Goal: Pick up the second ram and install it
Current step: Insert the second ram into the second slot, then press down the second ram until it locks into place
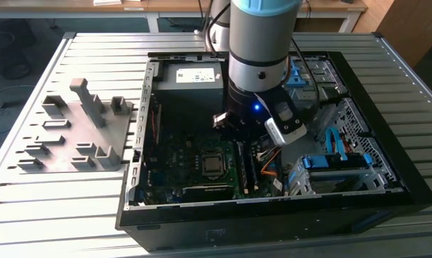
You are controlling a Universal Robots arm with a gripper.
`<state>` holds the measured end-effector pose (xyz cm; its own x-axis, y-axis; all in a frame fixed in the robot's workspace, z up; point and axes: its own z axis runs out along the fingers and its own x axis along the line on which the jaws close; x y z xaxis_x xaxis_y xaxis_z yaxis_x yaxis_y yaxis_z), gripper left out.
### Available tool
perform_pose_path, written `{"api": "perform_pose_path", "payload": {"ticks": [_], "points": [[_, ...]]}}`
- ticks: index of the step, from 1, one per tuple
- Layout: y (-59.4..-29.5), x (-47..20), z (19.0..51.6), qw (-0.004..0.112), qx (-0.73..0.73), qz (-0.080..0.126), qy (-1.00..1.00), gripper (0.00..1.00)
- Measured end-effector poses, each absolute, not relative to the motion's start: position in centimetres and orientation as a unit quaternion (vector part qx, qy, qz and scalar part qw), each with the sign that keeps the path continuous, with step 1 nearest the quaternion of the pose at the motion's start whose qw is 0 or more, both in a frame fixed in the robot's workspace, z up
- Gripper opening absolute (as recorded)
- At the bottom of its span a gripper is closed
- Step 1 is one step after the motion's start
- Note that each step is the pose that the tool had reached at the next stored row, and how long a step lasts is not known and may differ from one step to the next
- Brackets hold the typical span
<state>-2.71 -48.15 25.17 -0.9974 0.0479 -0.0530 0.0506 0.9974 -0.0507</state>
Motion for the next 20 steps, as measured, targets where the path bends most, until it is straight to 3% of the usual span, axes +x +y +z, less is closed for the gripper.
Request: {"api": "perform_pose_path", "payload": {"ticks": [20], "points": [[-48.06, -2.7, 26.35, 0.026, 0.025, -0.025, 0.999, 0.1]]}}
